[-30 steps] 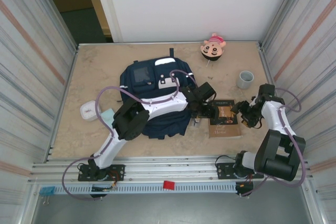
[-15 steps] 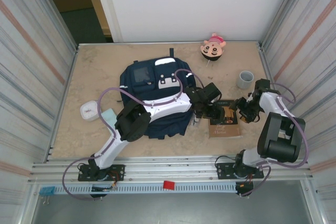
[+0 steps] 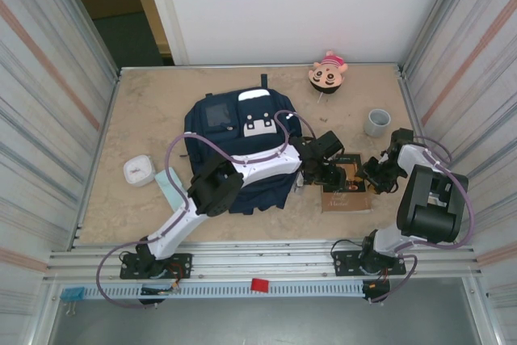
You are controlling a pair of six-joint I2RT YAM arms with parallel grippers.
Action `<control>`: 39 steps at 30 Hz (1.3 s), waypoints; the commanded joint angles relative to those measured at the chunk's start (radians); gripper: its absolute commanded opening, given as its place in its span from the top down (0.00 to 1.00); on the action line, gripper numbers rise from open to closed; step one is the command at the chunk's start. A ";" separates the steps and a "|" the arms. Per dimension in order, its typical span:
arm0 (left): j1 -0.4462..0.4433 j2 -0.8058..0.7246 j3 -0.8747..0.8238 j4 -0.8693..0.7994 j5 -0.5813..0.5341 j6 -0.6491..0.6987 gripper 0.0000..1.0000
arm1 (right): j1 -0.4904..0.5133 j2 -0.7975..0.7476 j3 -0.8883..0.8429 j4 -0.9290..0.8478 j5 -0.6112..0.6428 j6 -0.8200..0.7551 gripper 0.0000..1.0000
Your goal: Pack the student bag
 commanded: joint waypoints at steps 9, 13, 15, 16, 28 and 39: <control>0.022 -0.096 -0.099 0.323 0.181 -0.094 0.28 | -0.040 -0.038 -0.064 0.001 -0.231 -0.001 0.75; 0.023 -0.157 -0.180 0.441 0.235 -0.141 0.28 | -0.043 -0.063 -0.068 -0.009 -0.254 0.000 0.77; 0.024 -0.190 -0.217 0.483 0.239 -0.142 0.29 | -0.047 -0.071 -0.073 -0.009 -0.255 0.000 0.78; 0.026 -0.209 -0.239 0.502 0.238 -0.145 0.29 | -0.049 -0.075 -0.074 -0.009 -0.258 0.000 0.78; 0.047 -0.267 -0.357 0.630 0.233 -0.171 0.36 | -0.057 -0.101 -0.080 0.006 -0.311 0.018 0.80; 0.056 -0.161 -0.282 0.471 0.154 -0.060 0.37 | -0.059 -0.101 -0.098 0.035 -0.315 0.033 0.81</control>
